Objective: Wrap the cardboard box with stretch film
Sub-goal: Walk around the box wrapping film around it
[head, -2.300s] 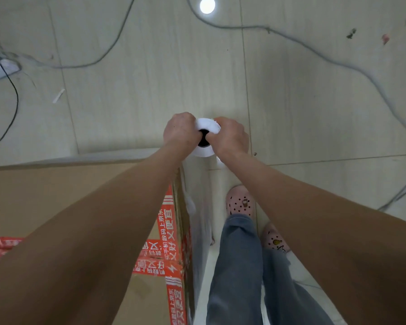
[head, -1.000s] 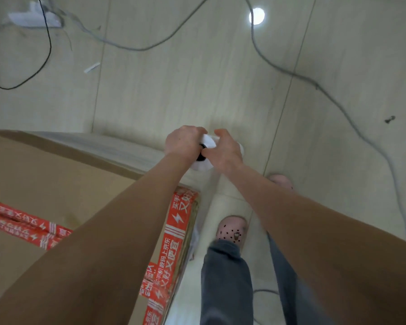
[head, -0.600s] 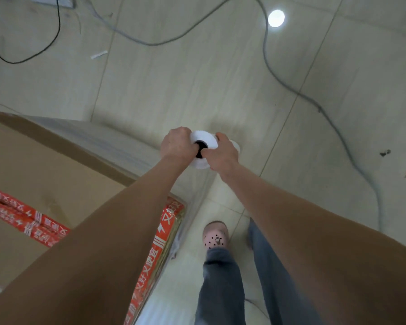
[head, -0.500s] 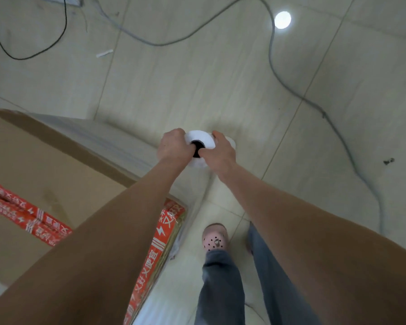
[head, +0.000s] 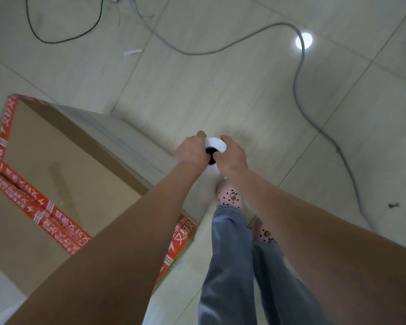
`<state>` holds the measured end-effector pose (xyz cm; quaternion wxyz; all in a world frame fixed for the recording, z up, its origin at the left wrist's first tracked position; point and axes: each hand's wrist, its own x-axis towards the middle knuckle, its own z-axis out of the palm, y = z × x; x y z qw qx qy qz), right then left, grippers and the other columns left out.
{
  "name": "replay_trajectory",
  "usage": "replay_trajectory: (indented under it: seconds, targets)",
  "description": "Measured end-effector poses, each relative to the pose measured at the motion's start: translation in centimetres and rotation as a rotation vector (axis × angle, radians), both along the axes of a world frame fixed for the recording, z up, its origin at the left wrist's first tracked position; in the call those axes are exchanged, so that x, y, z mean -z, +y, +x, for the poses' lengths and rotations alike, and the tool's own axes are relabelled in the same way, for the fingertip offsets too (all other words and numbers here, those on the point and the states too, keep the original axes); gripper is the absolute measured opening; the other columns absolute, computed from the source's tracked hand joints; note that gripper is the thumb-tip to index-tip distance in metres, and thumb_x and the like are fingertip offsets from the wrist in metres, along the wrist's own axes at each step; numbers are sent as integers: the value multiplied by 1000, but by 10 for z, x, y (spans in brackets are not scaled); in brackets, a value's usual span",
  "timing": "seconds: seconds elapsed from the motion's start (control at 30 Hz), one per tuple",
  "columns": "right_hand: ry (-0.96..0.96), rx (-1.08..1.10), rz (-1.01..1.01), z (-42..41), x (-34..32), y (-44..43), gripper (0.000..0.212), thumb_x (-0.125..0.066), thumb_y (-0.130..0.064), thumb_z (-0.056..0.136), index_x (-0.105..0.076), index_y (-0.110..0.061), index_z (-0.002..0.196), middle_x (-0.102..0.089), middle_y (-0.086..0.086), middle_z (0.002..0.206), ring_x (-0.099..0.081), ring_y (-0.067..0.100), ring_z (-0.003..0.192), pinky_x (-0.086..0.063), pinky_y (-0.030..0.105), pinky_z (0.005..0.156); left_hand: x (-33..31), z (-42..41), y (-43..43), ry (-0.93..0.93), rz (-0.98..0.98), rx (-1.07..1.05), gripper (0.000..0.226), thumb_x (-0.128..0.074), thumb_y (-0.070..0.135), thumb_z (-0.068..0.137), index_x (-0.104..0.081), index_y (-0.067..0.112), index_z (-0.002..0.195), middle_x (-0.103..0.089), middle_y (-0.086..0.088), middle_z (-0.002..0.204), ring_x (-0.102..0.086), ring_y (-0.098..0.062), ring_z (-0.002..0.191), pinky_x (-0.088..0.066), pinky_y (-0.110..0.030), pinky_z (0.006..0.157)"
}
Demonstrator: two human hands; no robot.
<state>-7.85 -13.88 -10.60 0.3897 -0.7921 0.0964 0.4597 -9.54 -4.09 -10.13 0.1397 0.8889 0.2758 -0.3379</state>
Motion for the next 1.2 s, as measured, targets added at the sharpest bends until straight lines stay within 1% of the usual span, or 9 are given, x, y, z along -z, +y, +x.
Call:
replay_trajectory:
  seconds: [0.13, 0.27, 0.43, 0.53, 0.63, 0.73, 0.87, 1.07, 1.2]
  targets:
    - [-14, -59, -31, 8, -2, 11, 46, -47, -4, 90, -46, -13, 136, -58, 11, 124, -55, 29, 111, -46, 39, 94, 2, 15, 10, 28, -6, 131, 53, -58, 14, 85, -45, 21, 136, -59, -8, 123, -57, -27, 112, -46, -32, 79]
    - [-73, -158, -74, 14, 0, 26, 43, -50, -7, 87, -51, -16, 130, -60, 7, 119, -55, 27, 109, -47, 35, 86, 7, 23, 26, 84, -25, 49, 28, -57, 10, 80, -65, 14, 106, -64, -7, 106, -62, -26, 95, -45, -29, 68]
    - [-178, -289, -127, 23, -2, 46, 30, -52, -10, 83, -59, -16, 112, -63, 5, 107, -58, 28, 101, -42, 31, 72, 13, 19, 48, 58, -69, -108, 3, -55, 12, 81, -58, 9, 81, -61, -11, 90, -59, -29, 82, -39, -28, 61]
    - [-248, -378, -153, 33, -6, 59, 43, -54, -15, 87, -53, -24, 129, -59, 3, 123, -54, 25, 114, -42, 32, 85, 18, 16, 64, 3, -97, -262, 8, -59, 16, 81, -57, 9, 79, -64, -14, 89, -61, -30, 81, -41, -28, 60]
    - [-261, -259, -122, 36, -5, 73, 53, -59, -20, 86, -45, -25, 137, -51, 2, 133, -53, 22, 117, -38, 27, 86, 22, 9, 75, -88, -184, -584, 20, -64, 22, 82, -63, 4, 88, -65, -13, 87, -63, -28, 65, -51, -30, 53]
    - [-110, -80, -95, 31, -2, 86, 67, -61, -28, 85, -32, -19, 144, -44, 7, 138, -52, 26, 119, -40, 30, 91, 18, 2, 80, -162, -268, -944, 25, -67, 24, 82, -60, 0, 79, -64, -12, 75, -65, -30, 55, -60, -42, 60]
    - [31, -24, -40, 29, 4, 103, 67, -59, -32, 87, -30, -18, 145, -50, 10, 131, -54, 28, 112, -37, 27, 80, 17, 2, 86, -193, -301, -1210, 27, -65, 22, 84, -53, 3, 71, -59, -12, 63, -60, -26, 48, -60, -46, 65]
    - [45, -77, -107, 43, 11, 124, 62, -49, -26, 93, -22, -19, 149, -39, 16, 139, -53, 33, 113, -35, 28, 79, 19, 6, 101, -103, -352, -1071, 31, -65, 33, 81, -61, 3, 76, -68, -14, 67, -68, -28, 61, -60, -43, 71]
    - [50, -190, -131, 43, 13, 139, 62, -50, -23, 91, -24, -17, 147, -39, 18, 138, -52, 30, 87, -49, 35, 83, 15, 13, 124, -43, -223, -666, 38, -62, 31, 85, -59, 0, 106, -67, -16, 103, -66, -32, 94, -49, -29, 70]
